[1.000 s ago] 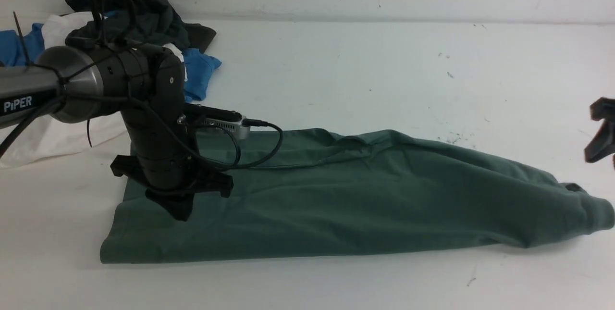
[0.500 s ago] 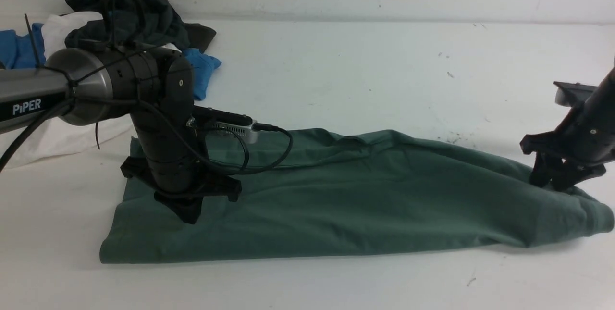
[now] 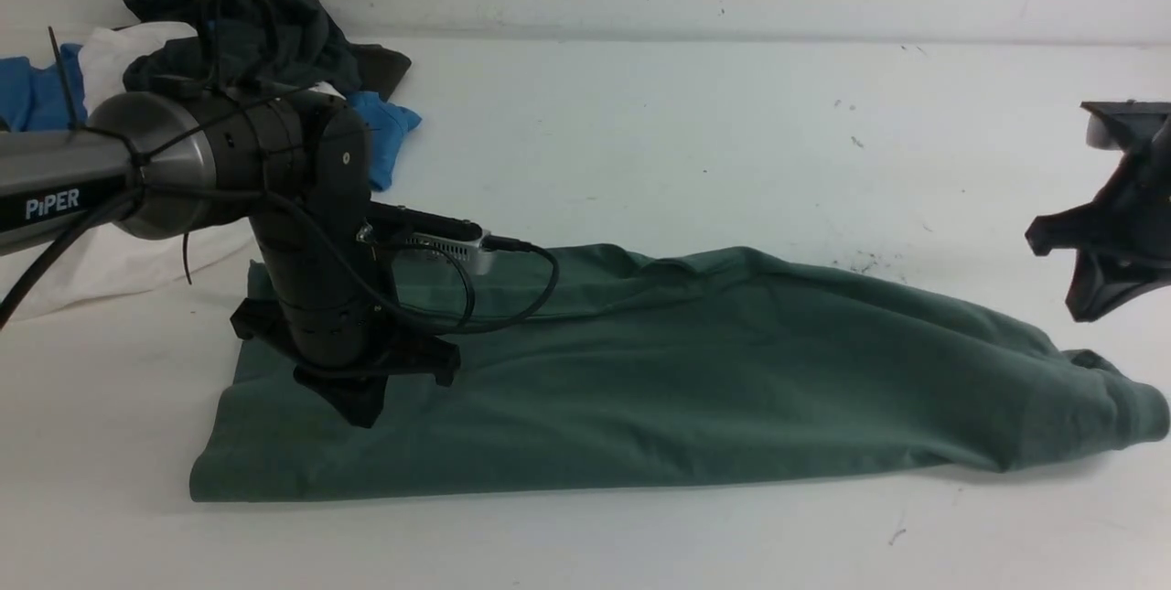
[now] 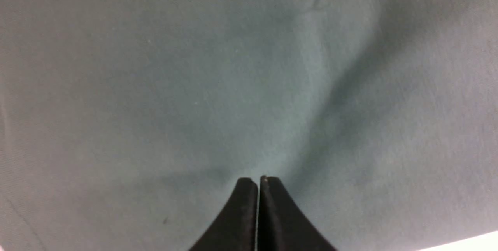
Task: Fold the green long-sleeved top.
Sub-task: Use both arms to drag the lower edge of the fabric forward and fold it over the upper edge
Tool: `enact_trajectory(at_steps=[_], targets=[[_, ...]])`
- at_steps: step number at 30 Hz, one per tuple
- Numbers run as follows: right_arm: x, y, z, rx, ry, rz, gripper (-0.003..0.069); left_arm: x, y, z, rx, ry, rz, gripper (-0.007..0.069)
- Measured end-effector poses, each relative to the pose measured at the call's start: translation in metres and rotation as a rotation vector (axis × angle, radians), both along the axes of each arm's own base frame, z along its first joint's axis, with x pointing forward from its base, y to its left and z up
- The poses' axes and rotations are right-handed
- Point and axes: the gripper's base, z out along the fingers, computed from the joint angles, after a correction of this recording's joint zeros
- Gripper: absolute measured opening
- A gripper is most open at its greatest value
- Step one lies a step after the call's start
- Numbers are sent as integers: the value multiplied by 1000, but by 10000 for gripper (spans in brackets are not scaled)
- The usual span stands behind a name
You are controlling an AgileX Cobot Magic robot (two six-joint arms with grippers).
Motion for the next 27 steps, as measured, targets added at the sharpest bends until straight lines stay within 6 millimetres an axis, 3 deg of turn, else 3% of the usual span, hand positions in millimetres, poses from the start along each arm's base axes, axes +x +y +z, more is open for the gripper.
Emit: enact_trajectory(at_steps=[5,8,9,11,14,17,19,21,24,27], targets=[[4,3,-11,42,8,-23,83,0,0,0,0,1,0,-4],[7,4,-24,58,37,-34,215,-1,0,0,3,10,0,-4],[7,4,-25,58,39,-35,225,-1,0,0,3,11,0,-4],[8,4,-34,63,61,-52,347,-2,1,0,7,22,-1,-4],[10,5,-42,75,66,-43,423,-2,1,0,7,22,-1,-4],[12,7,-46,100,65,-37,414,-2,1,0,7,22,-1,-4],[14,9,-49,124,68,-38,332,-2,1,0,7,22,-1,-4],[14,10,-51,140,67,-42,178,-2,1,0,7,22,-1,-4],[14,10,-47,144,63,-43,33,-2,1,0,7,23,-1,-4],[10,9,-36,120,58,-29,19,-2,1,0,7,24,-1,-4]])
